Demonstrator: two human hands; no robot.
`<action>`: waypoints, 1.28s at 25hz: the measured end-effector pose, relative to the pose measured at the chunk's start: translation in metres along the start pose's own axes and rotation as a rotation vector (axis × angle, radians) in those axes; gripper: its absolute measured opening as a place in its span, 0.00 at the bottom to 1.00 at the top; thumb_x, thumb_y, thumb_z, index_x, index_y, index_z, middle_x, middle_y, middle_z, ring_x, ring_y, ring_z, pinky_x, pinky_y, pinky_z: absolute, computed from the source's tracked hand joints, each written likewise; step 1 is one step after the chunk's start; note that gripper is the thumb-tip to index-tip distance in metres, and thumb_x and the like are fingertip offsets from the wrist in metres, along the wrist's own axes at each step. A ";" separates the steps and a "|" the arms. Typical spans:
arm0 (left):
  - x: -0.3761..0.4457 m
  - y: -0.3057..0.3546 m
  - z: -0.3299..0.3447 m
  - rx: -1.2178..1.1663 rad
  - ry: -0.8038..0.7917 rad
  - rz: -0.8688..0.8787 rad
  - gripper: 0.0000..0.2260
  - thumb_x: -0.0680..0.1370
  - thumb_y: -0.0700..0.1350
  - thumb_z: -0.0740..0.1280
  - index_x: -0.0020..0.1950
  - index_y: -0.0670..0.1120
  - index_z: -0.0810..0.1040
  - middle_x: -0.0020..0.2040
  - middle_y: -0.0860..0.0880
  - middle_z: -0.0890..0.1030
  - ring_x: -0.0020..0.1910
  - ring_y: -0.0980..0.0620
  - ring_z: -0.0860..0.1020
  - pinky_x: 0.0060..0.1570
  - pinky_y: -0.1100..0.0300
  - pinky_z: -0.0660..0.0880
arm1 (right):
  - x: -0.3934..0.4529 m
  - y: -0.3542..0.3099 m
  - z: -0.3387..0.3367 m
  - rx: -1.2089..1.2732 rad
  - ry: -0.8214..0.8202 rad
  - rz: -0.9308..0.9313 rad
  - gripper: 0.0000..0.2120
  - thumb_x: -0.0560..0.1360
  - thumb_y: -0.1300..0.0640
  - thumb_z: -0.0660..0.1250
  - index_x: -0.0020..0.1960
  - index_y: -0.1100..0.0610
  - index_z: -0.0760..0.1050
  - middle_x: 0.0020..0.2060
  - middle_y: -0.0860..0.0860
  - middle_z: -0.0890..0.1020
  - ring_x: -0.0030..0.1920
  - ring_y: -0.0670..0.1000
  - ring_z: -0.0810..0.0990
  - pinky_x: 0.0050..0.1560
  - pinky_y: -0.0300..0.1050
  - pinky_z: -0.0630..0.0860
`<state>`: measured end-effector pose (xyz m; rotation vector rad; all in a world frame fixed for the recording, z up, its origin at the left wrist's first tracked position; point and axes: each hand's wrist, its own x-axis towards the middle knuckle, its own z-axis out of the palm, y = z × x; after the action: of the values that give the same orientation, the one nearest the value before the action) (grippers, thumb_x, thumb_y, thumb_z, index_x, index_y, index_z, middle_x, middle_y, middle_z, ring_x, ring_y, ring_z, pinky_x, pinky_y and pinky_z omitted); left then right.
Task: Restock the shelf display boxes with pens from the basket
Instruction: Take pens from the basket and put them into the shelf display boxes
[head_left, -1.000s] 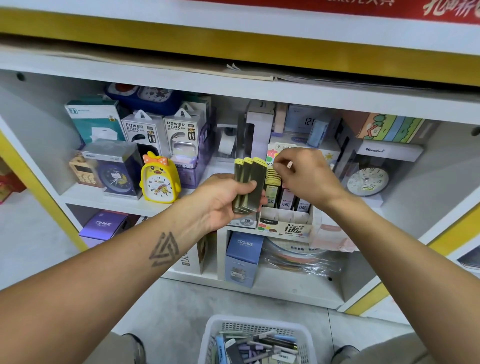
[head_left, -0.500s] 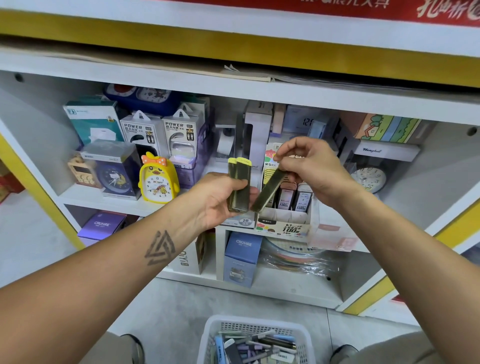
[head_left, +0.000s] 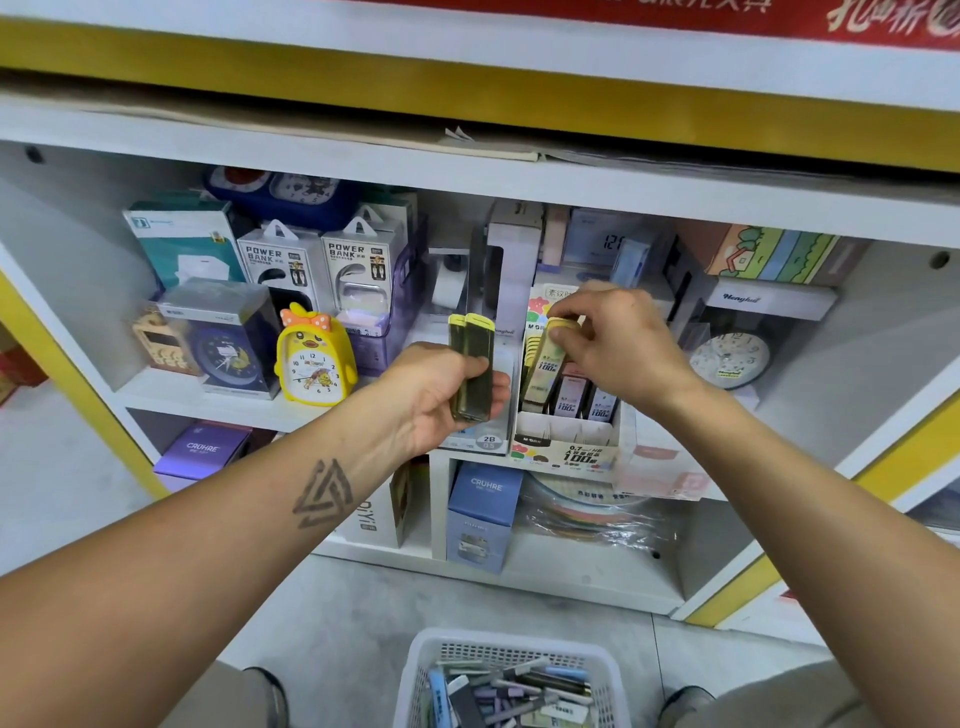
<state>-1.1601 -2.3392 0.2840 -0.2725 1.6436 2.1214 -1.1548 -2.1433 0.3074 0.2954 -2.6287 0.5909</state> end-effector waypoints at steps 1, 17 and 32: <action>-0.001 0.000 0.000 -0.001 -0.007 0.003 0.06 0.82 0.35 0.61 0.57 0.37 0.73 0.43 0.38 0.83 0.38 0.45 0.82 0.36 0.54 0.81 | -0.001 0.000 0.001 -0.047 -0.014 -0.039 0.08 0.77 0.57 0.70 0.56 0.55 0.83 0.48 0.49 0.82 0.48 0.53 0.79 0.51 0.48 0.76; -0.008 0.003 0.004 -0.001 -0.215 -0.022 0.09 0.80 0.40 0.66 0.57 0.37 0.79 0.47 0.37 0.84 0.43 0.42 0.85 0.41 0.48 0.82 | 0.002 -0.017 0.001 0.794 -0.064 0.382 0.05 0.73 0.67 0.73 0.47 0.60 0.81 0.37 0.55 0.82 0.34 0.50 0.78 0.34 0.43 0.76; -0.005 0.003 0.001 0.006 -0.006 -0.006 0.08 0.84 0.41 0.59 0.52 0.39 0.75 0.42 0.37 0.84 0.35 0.44 0.85 0.38 0.52 0.83 | -0.002 0.000 -0.007 0.162 -0.058 0.166 0.08 0.75 0.61 0.73 0.55 0.57 0.83 0.40 0.52 0.85 0.39 0.46 0.82 0.41 0.34 0.75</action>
<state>-1.1572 -2.3397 0.2891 -0.2688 1.6442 2.1104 -1.1509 -2.1396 0.3125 0.1447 -2.6830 0.8658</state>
